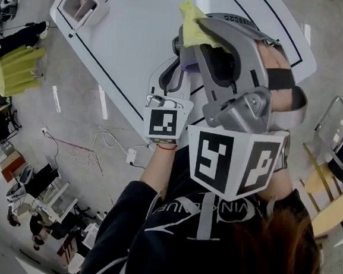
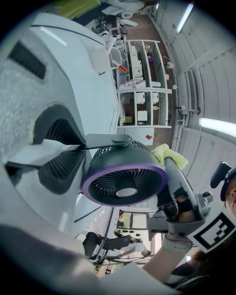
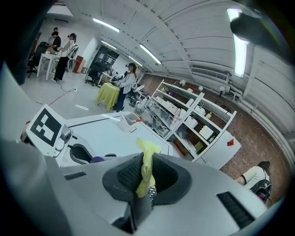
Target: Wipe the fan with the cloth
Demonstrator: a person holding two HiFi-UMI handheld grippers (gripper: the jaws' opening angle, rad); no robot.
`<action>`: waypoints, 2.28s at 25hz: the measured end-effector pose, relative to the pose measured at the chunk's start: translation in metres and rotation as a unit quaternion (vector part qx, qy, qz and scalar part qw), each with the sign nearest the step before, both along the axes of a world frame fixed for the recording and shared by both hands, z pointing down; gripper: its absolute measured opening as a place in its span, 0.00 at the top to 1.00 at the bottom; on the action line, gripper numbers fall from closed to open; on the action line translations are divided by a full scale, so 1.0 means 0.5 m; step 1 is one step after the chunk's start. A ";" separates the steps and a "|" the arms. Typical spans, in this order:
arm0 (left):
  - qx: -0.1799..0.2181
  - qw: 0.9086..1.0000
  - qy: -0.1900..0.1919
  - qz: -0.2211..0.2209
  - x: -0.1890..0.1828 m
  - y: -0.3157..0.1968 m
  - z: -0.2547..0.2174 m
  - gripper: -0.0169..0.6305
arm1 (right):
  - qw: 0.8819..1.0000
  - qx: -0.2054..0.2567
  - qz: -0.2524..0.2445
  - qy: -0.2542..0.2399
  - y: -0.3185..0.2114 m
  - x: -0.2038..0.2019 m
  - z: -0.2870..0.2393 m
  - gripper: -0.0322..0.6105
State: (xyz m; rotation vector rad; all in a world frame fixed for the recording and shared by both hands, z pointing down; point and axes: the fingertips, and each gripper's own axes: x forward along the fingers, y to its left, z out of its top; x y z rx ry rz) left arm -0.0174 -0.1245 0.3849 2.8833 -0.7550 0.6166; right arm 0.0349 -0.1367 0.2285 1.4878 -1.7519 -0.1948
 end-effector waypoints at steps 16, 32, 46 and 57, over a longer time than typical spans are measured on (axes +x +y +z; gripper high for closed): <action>0.012 1.000 -0.015 -0.015 0.000 -0.001 0.005 0.89 | 0.999 0.024 0.041 -0.021 0.030 0.066 -0.001 0.89; 0.032 0.998 -0.031 -0.032 0.000 -0.002 0.009 0.89 | 0.996 0.033 0.066 -0.042 0.059 0.120 0.019 0.89; 0.028 0.998 -0.038 -0.048 0.002 0.005 0.003 0.89 | 0.995 0.022 0.088 -0.045 0.095 0.164 0.047 0.89; 0.033 0.998 -0.038 -0.047 0.003 0.006 0.004 0.89 | 0.993 -0.007 0.112 -0.047 0.123 0.192 0.089 0.89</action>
